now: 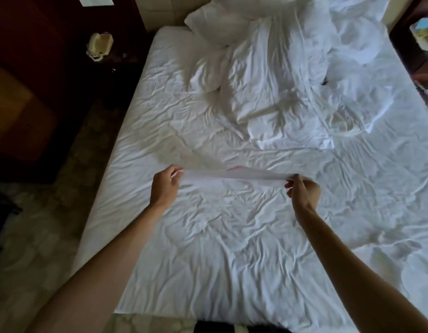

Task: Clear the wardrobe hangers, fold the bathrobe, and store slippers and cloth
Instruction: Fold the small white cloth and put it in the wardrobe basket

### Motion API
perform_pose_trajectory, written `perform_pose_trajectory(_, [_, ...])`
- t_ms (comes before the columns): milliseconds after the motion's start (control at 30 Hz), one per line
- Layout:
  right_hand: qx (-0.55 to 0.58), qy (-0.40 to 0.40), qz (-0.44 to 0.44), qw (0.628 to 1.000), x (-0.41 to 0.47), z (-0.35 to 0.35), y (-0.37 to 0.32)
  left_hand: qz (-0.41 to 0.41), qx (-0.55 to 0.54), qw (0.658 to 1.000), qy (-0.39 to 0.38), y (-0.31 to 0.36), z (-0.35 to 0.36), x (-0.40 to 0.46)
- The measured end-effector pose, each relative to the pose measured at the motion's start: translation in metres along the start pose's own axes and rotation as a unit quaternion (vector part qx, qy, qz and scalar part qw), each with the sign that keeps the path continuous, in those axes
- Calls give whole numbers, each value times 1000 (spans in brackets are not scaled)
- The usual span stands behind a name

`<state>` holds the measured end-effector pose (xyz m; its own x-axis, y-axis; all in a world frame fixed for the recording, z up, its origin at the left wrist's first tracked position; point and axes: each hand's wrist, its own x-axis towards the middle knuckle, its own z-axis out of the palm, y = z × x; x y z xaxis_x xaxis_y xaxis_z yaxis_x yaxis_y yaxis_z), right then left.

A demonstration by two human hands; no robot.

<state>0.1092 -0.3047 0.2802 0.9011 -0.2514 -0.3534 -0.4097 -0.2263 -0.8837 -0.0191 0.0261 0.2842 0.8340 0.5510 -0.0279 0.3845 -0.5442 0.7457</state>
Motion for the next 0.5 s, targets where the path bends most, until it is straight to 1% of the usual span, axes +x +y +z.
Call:
perform_pose_trajectory(167, [-108,-53,81,989,8,-9,146,-83,51,993,-67,-96,85,-69])
perform_pose_trajectory(300, [-172,-74,146,971,-2,-25,252,-100,99,977,-159,-173,138,-135])
perform_pose_trajectory(400, [-229,-99,184,951,-26,-38,305,-108,128,960,-225,-224,157,-179])
perform_pose_trajectory(500, [-257,-134,223,931,-45,-41,329,-157,129,948,-246,-253,158,-199])
